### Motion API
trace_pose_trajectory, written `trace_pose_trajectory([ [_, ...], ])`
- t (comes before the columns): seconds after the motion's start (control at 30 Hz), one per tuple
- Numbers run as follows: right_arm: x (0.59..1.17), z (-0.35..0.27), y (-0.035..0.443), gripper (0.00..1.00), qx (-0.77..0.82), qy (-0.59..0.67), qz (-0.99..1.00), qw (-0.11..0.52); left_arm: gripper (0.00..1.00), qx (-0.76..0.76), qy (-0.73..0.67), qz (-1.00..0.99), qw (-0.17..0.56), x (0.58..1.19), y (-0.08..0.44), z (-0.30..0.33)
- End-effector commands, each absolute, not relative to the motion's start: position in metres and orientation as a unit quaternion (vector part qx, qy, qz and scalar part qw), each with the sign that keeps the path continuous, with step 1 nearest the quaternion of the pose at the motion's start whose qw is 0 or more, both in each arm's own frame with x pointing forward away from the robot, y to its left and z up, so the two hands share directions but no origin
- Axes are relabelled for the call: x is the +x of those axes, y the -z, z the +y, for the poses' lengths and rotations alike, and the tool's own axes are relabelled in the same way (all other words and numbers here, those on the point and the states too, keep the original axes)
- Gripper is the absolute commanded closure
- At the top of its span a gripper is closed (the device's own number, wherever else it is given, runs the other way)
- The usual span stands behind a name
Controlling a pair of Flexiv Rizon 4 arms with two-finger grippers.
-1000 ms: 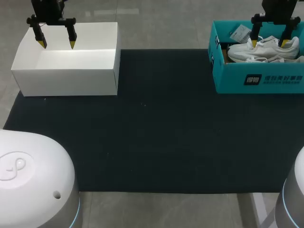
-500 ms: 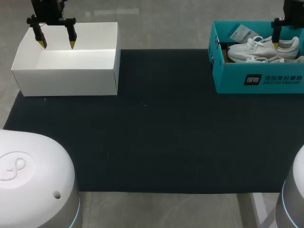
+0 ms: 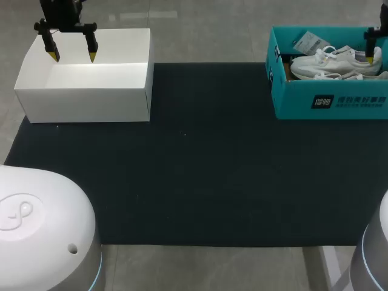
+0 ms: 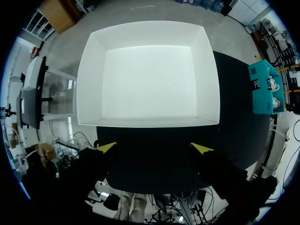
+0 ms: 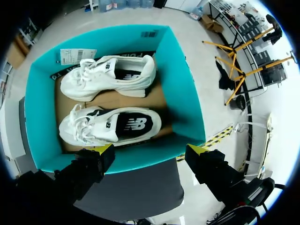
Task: Take the shoe out of the shoebox, open the shoe tongue, remove and reinsert the insole, then place the shoe into the shoebox
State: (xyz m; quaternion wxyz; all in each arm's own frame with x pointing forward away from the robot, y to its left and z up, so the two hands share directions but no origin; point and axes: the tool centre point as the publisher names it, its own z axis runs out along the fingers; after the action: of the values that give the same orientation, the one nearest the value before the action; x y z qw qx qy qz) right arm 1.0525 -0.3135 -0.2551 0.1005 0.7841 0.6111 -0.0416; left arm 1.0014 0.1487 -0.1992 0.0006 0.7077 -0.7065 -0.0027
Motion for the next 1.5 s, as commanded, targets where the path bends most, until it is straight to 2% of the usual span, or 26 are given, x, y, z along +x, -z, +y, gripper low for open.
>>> trace_pose_trajectory([
  [0.03,1.055,-0.324,0.27,0.0,0.786,0.026,0.609,0.1,0.0,0.707,0.001,-0.707,0.001,1.001,0.2,0.149],
  [0.43,1.064,-0.337,0.316,0.0,0.772,0.037,0.627,0.099,0.0,0.707,0.001,-0.707,0.001,1.001,0.2,0.149],
  [1.2,1.076,-0.35,0.364,0.01,0.758,0.061,0.647,0.054,0.0,0.707,0.001,-0.707,0.001,1.001,0.2,0.149],
  [1.23,1.075,-0.352,0.366,0.07,0.761,0.065,0.644,0.052,0.0,0.707,0.001,-0.707,0.001,1.001,0.2,0.149],
  [1.33,1.073,-0.355,0.367,0.5,0.767,0.07,0.636,0.05,0.0,0.707,0.001,-0.707,0.001,1.001,0.2,0.149],
  [1.43,1.072,-0.357,0.368,0.61,0.767,0.074,0.636,0.05,0.0,0.707,0.001,-0.707,0.001,1.001,0.2,0.149],
  [1.47,1.072,-0.357,0.368,0.73,0.767,0.076,0.635,0.051,0.0,0.707,0.001,-0.707,0.001,1.001,0.2,0.149],
  [1.5,1.071,-0.357,0.368,0.8,0.767,0.077,0.635,0.051,0.0,0.707,0.001,-0.707,0.001,1.001,0.2,0.149],
])
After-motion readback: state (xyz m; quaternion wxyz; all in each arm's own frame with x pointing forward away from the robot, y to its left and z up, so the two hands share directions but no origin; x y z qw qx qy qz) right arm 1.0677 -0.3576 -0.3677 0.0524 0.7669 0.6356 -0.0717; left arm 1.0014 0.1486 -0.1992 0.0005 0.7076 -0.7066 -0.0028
